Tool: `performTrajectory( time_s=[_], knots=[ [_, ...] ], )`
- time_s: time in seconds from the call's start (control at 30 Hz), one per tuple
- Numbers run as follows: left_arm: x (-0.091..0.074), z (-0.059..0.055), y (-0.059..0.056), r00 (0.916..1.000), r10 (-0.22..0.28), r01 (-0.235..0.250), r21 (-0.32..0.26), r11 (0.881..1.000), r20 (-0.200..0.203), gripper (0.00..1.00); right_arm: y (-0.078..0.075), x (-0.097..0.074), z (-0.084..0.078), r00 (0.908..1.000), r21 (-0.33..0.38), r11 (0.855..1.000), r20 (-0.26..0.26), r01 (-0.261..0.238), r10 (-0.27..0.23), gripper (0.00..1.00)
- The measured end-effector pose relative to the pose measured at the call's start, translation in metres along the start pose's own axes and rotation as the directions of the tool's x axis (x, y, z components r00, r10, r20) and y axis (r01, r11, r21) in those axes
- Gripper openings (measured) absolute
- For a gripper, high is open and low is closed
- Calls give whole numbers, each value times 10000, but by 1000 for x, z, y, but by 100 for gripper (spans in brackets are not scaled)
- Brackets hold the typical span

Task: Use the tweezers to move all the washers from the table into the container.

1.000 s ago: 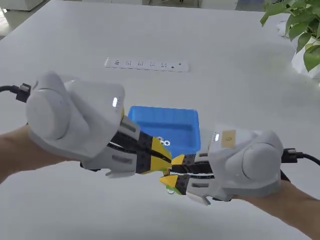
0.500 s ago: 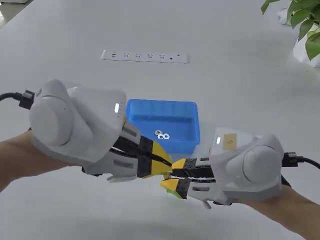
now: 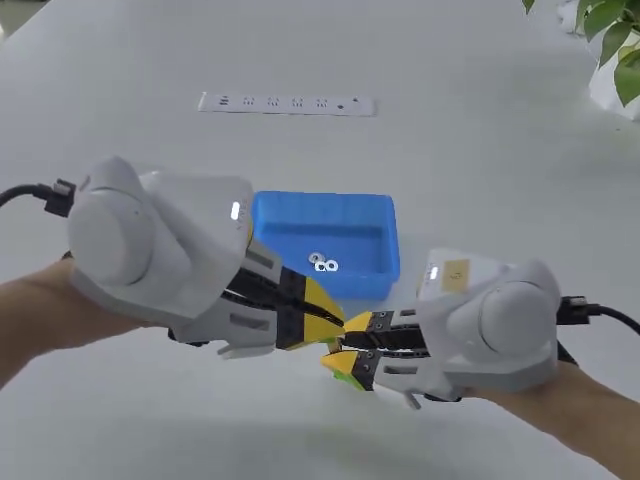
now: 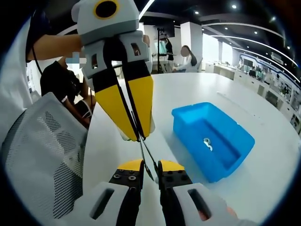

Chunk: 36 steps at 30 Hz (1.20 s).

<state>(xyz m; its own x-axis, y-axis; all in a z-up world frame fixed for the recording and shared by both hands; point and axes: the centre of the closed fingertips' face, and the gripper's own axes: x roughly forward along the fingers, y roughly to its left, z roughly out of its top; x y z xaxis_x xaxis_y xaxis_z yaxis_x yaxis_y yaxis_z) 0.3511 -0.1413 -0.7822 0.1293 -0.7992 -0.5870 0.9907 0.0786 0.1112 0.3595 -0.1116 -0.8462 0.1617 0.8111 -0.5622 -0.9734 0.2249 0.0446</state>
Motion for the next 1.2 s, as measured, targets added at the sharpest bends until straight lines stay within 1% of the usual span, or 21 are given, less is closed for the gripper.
performTrajectory(
  time_s=[0.47, 0.57, 0.63, 0.77, 0.83, 1.03, 1.1, 1.2],
  knots=[
    [3, 0, 3, 9999, 26, -23, -221, 9998, 132, 5, -2, 1, -2, 10000, 115, 9999, 31, -43, 42, 13],
    [3, 0, 2, 9999, -44, 48, -276, 9996, 148, 5, -1, 1, -3, 10000, 94, 9999, 8, -61, 61, 13],
    [3, 1, -1, 9997, -176, 183, -365, 9992, 187, 5, 0, 2, -4, 10000, 99, 9999, -38, -90, 90, 13],
    [3, 0, -2, 9997, -194, 198, -261, 9995, 130, 5, 0, 2, -5, 9999, 131, 9998, -68, -127, 128, 14],
    [3, 0, -2, 9998, -182, 186, -279, 9994, 116, 5, 0, 2, -5, 9998, 28, 9999, -101, -142, 142, 14],
    [4, -1, -4, 9997, -240, 241, -277, 9993, 58, 5, 1, 5, -10, 9992, -160, 9996, -342, -229, 223, 14],
    [4, -2, -3, 9997, -229, 231, -288, 9993, 44, 5, 1, 5, -10, 9992, -277, 9993, -335, -240, 230, 13],
    [4, -3, -3, 9997, -247, 249, -354, 9991, 69, 5, 1, 5, -10, 9992, -193, 9995, -308, -250, 244, 13]
  ],
)
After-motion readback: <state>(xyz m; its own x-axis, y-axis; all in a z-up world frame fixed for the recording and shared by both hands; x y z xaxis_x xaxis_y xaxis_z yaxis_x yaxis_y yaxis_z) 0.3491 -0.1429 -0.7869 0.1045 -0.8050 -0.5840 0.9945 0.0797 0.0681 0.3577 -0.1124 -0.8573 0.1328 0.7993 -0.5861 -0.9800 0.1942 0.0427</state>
